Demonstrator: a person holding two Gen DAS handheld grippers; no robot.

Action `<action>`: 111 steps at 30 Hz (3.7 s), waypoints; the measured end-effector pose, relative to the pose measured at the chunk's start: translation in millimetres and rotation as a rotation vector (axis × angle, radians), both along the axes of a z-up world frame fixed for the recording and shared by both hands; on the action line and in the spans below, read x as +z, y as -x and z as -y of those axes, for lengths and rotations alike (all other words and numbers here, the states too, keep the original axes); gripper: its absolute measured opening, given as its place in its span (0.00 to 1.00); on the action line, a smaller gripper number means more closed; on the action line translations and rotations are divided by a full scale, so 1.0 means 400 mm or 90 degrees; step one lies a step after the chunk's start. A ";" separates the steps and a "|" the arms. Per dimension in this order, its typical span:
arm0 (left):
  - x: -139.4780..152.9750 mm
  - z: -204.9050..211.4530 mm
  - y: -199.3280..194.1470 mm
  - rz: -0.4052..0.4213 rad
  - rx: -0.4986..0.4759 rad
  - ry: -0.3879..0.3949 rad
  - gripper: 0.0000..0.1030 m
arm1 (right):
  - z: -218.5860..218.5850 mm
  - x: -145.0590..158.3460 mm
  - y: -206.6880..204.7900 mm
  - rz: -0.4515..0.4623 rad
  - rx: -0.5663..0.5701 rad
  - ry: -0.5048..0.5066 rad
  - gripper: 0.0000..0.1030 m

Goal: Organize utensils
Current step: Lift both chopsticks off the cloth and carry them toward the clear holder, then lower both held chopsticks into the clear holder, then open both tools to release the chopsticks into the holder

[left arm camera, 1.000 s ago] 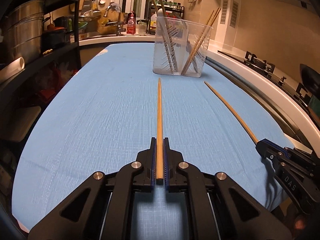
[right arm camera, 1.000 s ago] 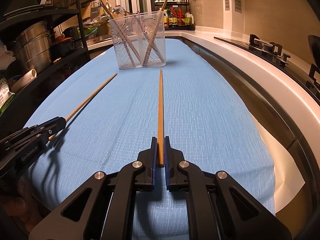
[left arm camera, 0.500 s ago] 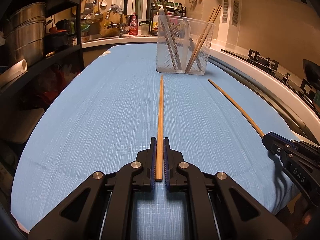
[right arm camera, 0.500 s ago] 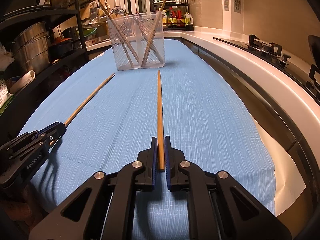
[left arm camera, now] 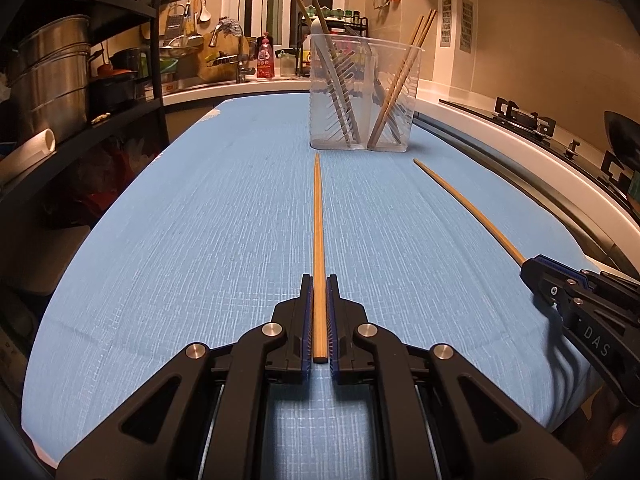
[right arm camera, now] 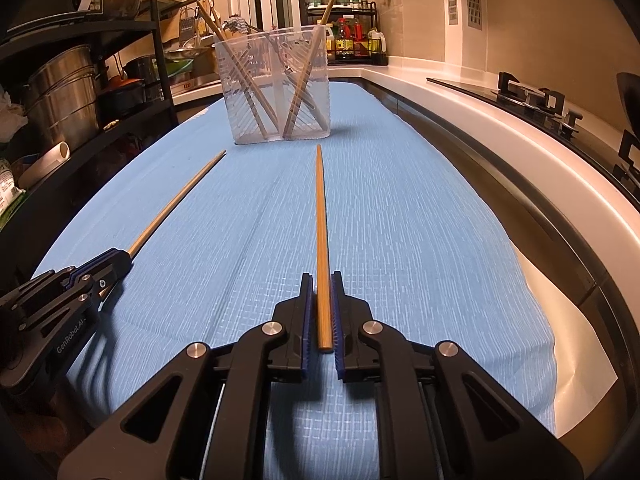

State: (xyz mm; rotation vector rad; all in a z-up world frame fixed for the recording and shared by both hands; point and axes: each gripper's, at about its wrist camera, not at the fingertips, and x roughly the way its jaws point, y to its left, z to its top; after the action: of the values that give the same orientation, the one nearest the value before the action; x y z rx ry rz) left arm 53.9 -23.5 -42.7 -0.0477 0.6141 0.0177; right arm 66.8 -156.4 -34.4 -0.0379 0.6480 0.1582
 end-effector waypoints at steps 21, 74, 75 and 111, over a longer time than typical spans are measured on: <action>0.020 -0.004 0.006 0.010 -0.008 0.014 0.06 | 0.001 0.039 0.015 0.014 0.009 0.014 0.06; 0.438 -0.075 -0.049 0.101 -0.126 0.094 0.06 | -0.015 0.516 -0.034 0.164 0.057 -0.024 0.06; 0.450 -0.078 -0.069 0.091 -0.131 0.099 0.06 | -0.017 0.530 -0.055 0.164 0.059 -0.025 0.07; 0.686 -0.068 -0.520 0.066 -0.169 0.061 0.36 | -0.134 0.694 -0.471 0.187 0.092 0.005 0.37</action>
State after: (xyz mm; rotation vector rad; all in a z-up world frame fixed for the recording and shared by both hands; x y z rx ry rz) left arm 261.8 3.7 231.6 -0.0595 0.5129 -0.2694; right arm 255.1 -102.7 243.1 -0.1131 0.3516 0.2838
